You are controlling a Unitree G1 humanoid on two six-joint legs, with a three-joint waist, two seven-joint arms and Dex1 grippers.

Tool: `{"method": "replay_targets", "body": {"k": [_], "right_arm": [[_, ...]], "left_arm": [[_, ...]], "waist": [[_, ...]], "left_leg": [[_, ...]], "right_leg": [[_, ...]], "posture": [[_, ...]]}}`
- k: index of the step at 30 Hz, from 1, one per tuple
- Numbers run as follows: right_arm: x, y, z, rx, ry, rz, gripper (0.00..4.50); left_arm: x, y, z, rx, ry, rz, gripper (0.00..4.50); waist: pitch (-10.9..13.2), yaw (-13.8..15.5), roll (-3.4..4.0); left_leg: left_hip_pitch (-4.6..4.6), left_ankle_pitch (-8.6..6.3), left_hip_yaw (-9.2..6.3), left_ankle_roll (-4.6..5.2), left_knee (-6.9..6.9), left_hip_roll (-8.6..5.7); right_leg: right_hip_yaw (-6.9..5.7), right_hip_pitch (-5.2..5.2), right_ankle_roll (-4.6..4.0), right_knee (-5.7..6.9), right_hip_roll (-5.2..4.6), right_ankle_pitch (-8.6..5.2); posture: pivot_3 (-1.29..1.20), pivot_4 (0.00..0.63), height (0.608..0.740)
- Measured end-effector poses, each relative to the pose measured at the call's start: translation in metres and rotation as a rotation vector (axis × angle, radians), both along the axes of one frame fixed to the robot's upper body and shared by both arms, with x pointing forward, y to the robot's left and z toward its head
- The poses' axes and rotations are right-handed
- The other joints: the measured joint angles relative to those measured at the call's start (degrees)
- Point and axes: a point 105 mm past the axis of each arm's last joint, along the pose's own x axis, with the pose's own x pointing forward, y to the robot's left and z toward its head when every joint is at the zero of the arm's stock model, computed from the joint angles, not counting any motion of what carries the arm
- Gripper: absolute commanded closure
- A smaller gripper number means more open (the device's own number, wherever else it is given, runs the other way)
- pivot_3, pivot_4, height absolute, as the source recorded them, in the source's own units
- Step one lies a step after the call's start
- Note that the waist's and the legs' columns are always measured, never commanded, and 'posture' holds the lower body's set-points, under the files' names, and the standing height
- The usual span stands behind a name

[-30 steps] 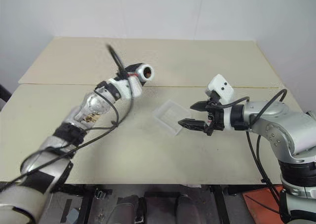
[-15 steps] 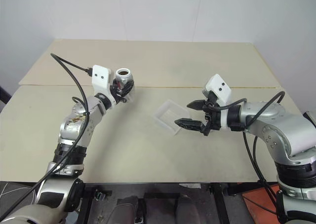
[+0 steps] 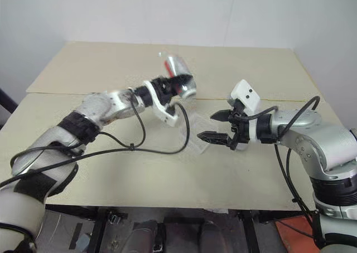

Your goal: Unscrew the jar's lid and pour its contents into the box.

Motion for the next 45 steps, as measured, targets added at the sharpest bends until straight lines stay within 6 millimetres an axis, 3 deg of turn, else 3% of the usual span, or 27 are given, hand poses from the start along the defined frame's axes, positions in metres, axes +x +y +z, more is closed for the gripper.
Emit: {"method": "replay_targets", "body": {"k": [5,11,18,21,26,32,36,39,45], "right_arm": [[0.001,-0.002,0.001,0.001,-0.012,-0.029,0.03],[-0.004,-0.004,0.008,0.024,-0.037,-0.058,0.03],[-0.007,-0.002,0.006,0.033,-0.028,-0.058,0.03],[-0.007,-0.003,0.005,0.033,-0.023,-0.061,0.03],[-0.004,-0.007,0.004,0.037,-0.016,-0.071,0.03],[0.003,-0.012,0.006,0.044,-0.039,-0.068,0.03],[0.004,-0.009,0.005,0.033,-0.043,-0.052,0.03],[0.006,-0.01,0.004,0.029,-0.044,-0.057,0.03],[0.005,-0.009,0.003,0.033,-0.039,-0.043,0.03]], "left_arm": [[-0.008,-0.027,-0.03,0.198,-0.101,-0.119,2.38],[-0.007,-0.034,-0.03,0.234,-0.177,-0.157,2.38],[-0.004,-0.028,-0.026,0.185,-0.13,-0.135,2.38],[0.001,-0.015,-0.018,0.047,-0.003,-0.059,2.38],[0.011,0.023,-0.001,-0.357,0.342,0.115,2.38],[0.013,0.075,0.008,-1.032,1.047,0.296,2.38],[0.006,0.103,0.009,-1.33,1.327,0.294,2.38],[-0.003,0.117,0.0,-1.472,1.434,0.257,2.38],[-0.017,0.128,-0.049,-1.539,1.489,0.303,2.38]], "waist": [[0.0,0.07,-0.01],[0.01,0.0,-0.01],[0.01,-0.01,-0.01],[0.01,-0.21,-0.01],[0.0,-1.17,0.0],[0.0,-1.77,0.01],[-0.01,-1.91,0.01],[-0.01,-1.91,0.01],[-0.01,-1.52,0.01]], "left_leg": [[-0.21,0.01,0.01,-0.01,0.02,0.01],[-0.19,-0.01,-0.07,0.01,0.02,0.03],[-0.19,-0.01,-0.17,0.01,0.03,0.03],[-0.17,-0.01,-0.31,0.01,0.03,0.08],[-0.15,0.01,-0.37,-0.01,0.07,0.13],[-0.14,0.04,-0.47,-0.06,0.13,0.15],[0.06,0.03,-0.55,-0.04,0.11,0.07],[0.17,0.03,-0.54,-0.03,0.1,0.09],[0.24,0.03,-0.53,-0.05,0.11,0.05]], "right_leg": [[-0.02,-0.17,0.02,0.0,0.0,-0.01],[-0.01,-0.17,0.02,0.03,-0.02,-0.01],[-0.01,-0.17,0.02,0.05,-0.04,-0.01],[0.0,-0.19,0.02,0.08,-0.06,-0.01],[-0.01,-0.18,0.02,0.15,-0.12,-0.01],[-0.03,-0.15,0.05,0.18,-0.09,-0.03],[0.04,0.01,0.05,0.16,-0.03,-0.03],[0.07,0.1,0.05,0.13,-0.04,-0.03],[0.09,0.11,0.03,0.06,-0.04,-0.02]], "posture": [[0.0,0.15,0.74],[0.0,0.15,0.74],[0.0,0.15,0.74],[0.0,0.15,0.74],[0.0,0.15,0.74],[0.0,0.15,0.74],[0.0,0.15,0.74],[0.0,0.15,0.74],[0.0,0.15,0.74]]}}
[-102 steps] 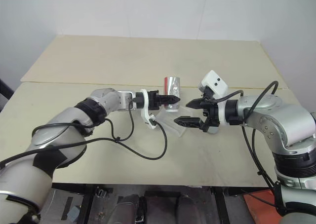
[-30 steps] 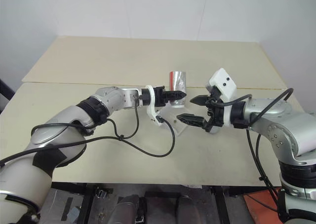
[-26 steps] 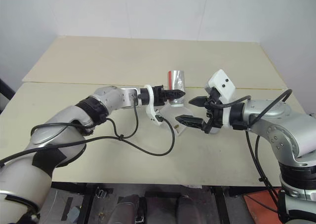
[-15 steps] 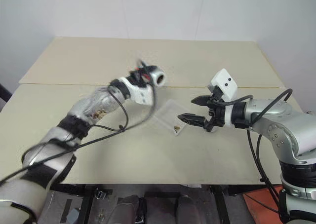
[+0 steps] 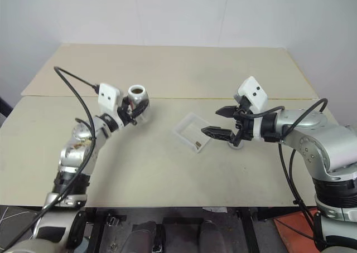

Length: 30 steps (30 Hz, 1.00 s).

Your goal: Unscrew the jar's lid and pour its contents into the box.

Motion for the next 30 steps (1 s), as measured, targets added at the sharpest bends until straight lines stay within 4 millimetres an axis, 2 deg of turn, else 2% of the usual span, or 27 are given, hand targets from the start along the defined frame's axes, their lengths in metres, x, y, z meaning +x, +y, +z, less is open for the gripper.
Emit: {"method": "replay_targets", "body": {"k": [5,12,13,18,21,25,27,30], "right_arm": [[0.002,-0.001,-0.001,-0.005,0.001,-0.005,0.03],[0.001,0.0,-0.001,-0.005,-0.002,0.006,0.0],[0.001,0.0,-0.001,-0.005,-0.002,0.008,0.0],[0.0,0.0,-0.001,-0.004,-0.003,0.015,0.0],[0.001,0.0,-0.001,-0.005,-0.003,0.012,0.0],[0.0,-0.003,-0.003,-0.013,0.005,0.012,0.0],[-0.001,-0.008,-0.006,-0.022,0.015,0.0,0.0],[-0.003,-0.009,-0.008,-0.018,0.003,0.02,0.0]], "left_arm": [[-0.005,-0.008,-0.01,-0.011,-0.032,-0.003,2.38],[-0.006,-0.005,-0.033,-0.019,0.023,0.043,0.18],[-0.007,-0.003,-0.037,-0.019,0.032,0.05,0.03],[-0.016,0.01,-0.043,0.021,0.047,0.061,0.03],[-0.031,0.025,-0.032,0.07,0.039,0.027,0.03],[-0.074,0.063,-0.01,0.178,0.077,-0.12,0.03],[-0.096,0.081,0.013,0.211,0.074,-0.21,0.03],[-0.122,0.091,0.044,0.224,0.023,-0.336,0.03]], "waist": [[0.0,0.23,0.0],[-0.01,-0.03,0.01],[-0.01,-0.03,0.01],[-0.01,-0.02,0.01],[-0.01,-0.25,0.01],[-0.01,-1.09,0.02],[-0.01,-1.25,0.03],[-0.03,-0.94,0.05]], "left_leg": [[0.02,0.0,-0.01,0.01,0.0,-0.01],[0.05,0.0,-0.01,0.01,-0.02,0.01],[0.05,0.0,-0.01,0.01,-0.02,0.02],[0.05,-0.01,0.0,0.01,-0.03,0.04],[0.05,-0.01,0.01,0.01,-0.07,0.09],[0.06,-0.01,0.06,-0.02,-0.17,0.15],[0.08,0.0,0.07,-0.02,-0.17,0.15],[0.2,-0.01,0.06,-0.02,-0.16,0.11]], "right_leg": [[-0.01,0.01,-0.02,0.02,-0.06,0.01],[0.01,0.01,-0.02,0.02,-0.04,0.01],[0.01,0.01,-0.02,0.02,-0.04,0.01],[0.02,-0.01,-0.02,0.02,-0.05,0.01],[0.03,-0.05,-0.03,0.03,-0.05,0.01],[0.04,-0.12,-0.09,0.03,-0.05,-0.02],[0.02,-0.12,-0.11,0.03,-0.09,-0.04],[-0.06,0.02,-0.1,0.01,-0.15,-0.06]], "posture": [[0.0,0.15,0.74],[0.0,0.15,0.74],[0.0,0.15,0.74],[0.0,0.15,0.74],[0.0,0.15,0.74],[0.0,0.15,0.74],[0.0,0.15,0.74],[0.0,0.15,0.74]]}}
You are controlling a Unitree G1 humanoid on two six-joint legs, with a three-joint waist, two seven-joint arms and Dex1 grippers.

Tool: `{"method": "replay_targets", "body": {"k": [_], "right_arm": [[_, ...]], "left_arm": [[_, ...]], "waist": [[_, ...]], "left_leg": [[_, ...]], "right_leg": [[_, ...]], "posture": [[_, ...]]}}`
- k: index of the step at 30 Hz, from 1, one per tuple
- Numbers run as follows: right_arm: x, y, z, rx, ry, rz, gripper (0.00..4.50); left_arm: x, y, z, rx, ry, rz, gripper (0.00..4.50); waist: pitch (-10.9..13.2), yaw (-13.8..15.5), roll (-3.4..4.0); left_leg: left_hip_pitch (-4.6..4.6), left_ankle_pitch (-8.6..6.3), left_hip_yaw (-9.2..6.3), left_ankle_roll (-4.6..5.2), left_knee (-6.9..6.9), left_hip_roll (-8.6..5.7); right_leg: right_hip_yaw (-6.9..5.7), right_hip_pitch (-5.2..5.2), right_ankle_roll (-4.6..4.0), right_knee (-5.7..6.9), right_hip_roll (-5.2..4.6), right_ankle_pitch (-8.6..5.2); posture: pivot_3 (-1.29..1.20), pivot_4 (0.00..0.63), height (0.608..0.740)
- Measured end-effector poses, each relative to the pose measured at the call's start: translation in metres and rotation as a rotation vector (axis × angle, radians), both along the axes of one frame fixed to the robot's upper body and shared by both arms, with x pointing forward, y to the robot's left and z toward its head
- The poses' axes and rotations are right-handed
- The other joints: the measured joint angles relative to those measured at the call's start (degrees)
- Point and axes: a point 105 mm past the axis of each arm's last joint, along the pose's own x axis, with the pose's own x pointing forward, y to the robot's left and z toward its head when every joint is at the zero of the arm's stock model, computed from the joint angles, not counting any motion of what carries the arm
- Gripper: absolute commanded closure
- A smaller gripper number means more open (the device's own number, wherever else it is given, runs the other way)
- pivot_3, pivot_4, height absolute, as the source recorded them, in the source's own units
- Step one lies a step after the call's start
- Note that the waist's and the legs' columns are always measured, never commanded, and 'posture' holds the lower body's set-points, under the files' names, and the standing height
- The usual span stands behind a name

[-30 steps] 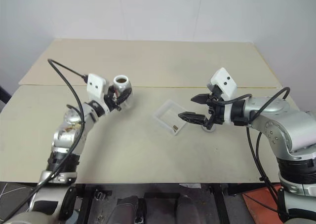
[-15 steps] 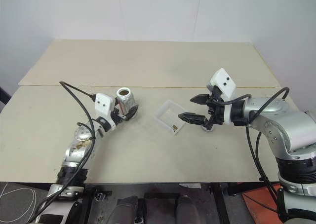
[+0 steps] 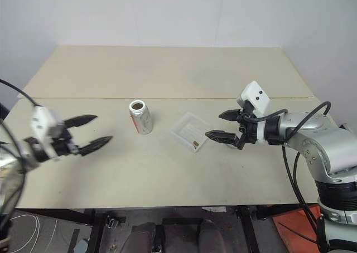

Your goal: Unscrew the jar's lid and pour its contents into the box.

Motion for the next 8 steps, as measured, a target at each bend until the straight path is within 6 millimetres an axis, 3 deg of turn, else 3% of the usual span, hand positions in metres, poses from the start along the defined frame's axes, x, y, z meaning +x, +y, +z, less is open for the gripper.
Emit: {"method": "replay_targets", "body": {"k": [5,8], "right_arm": [[-0.001,0.001,0.002,0.005,-0.026,0.031,0.0],[-0.002,0.001,0.003,0.007,-0.029,0.04,0.0]], "left_arm": [[-0.018,0.009,0.027,-0.014,-0.02,-0.068,0.03],[-0.021,0.004,0.03,-0.016,-0.026,-0.079,0.03]], "waist": [[0.0,0.05,0.0],[0.0,0.02,0.0]], "left_leg": [[0.05,0.01,0.02,-0.01,-0.01,0.0],[0.05,0.0,0.04,-0.01,-0.01,0.0]], "right_leg": [[0.01,0.02,0.0,0.02,0.03,-0.01],[0.03,0.02,0.0,0.01,0.04,-0.01]], "posture": [[0.0,0.15,0.74],[0.0,0.15,0.74]]}}
